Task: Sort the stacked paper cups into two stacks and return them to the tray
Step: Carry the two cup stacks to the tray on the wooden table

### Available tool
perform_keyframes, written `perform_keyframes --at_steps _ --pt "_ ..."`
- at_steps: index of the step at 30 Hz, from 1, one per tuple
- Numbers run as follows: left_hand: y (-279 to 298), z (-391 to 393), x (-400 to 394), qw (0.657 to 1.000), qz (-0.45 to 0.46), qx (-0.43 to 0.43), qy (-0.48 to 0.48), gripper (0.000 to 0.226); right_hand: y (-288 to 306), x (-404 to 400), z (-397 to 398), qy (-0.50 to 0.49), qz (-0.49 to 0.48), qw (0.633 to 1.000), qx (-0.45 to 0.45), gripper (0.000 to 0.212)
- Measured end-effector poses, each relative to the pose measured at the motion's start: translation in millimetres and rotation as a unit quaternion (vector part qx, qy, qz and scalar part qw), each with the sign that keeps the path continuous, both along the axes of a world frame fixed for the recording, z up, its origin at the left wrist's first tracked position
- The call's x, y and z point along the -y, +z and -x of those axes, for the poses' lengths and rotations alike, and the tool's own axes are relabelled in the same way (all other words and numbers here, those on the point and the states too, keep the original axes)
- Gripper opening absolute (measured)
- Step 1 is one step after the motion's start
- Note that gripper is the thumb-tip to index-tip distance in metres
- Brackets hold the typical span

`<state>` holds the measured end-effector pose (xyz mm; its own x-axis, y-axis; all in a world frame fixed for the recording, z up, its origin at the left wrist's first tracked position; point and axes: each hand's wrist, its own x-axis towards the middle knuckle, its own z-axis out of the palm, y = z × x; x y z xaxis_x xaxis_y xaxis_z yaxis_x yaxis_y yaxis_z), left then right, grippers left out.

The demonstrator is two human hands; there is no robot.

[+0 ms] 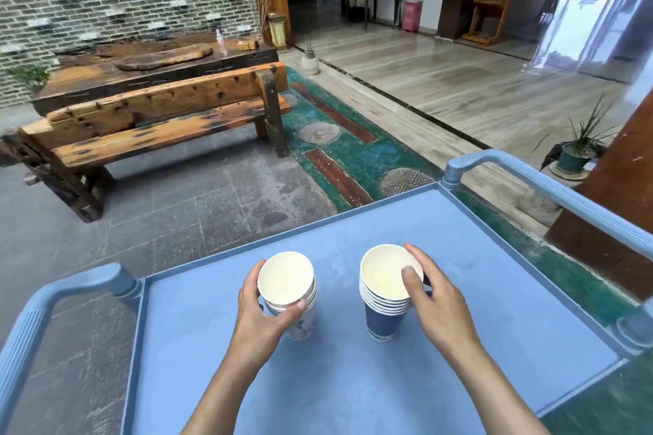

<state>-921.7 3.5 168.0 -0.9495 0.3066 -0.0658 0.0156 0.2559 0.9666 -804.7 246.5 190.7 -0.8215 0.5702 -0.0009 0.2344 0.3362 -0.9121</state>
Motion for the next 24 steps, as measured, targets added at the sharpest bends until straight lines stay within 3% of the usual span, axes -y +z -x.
perform_keyframes --at_steps 3,9,24 --pt "-7 -1 1 1.000 -0.018 0.014 -0.015 0.098 -7 3 -4 0.067 0.087 0.993 -0.032 0.065" --pt "-17 -2 1 0.998 -0.024 0.025 -0.051 0.097 -23 5 -6 0.107 0.071 0.991 -0.028 0.106" --pt "-30 -12 -4 0.999 -0.036 0.014 -0.007 0.099 -50 1 -3 0.056 0.031 0.998 -0.019 0.121"
